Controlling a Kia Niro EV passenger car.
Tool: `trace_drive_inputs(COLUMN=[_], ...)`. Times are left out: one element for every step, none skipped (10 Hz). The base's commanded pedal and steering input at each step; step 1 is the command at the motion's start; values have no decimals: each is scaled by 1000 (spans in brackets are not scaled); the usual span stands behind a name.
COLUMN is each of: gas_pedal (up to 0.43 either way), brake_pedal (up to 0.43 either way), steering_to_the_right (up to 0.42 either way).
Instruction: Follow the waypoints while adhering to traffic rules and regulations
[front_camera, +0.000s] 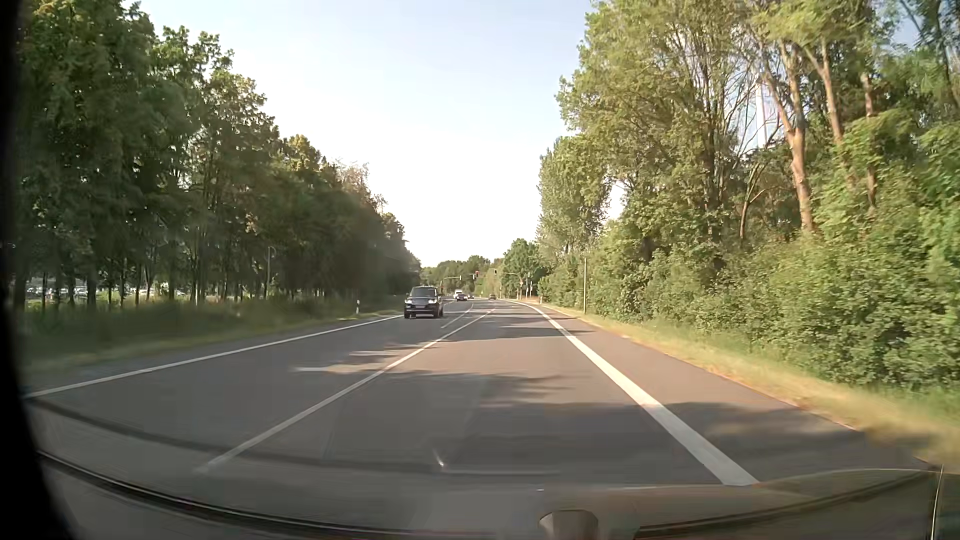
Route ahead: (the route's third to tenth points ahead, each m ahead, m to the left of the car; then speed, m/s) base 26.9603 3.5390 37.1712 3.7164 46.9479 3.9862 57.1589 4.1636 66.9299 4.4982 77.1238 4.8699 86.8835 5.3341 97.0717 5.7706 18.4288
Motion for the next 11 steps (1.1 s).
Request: trace_drive_inputs(gas_pedal=[177,177,177,177,177,177,177,177,177,177,177], brake_pedal=[6,6,6,6,6,6,6,6,6,6,6], steering_to_the_right=[1,1,2,2,2,1,1,1,1,1,1])
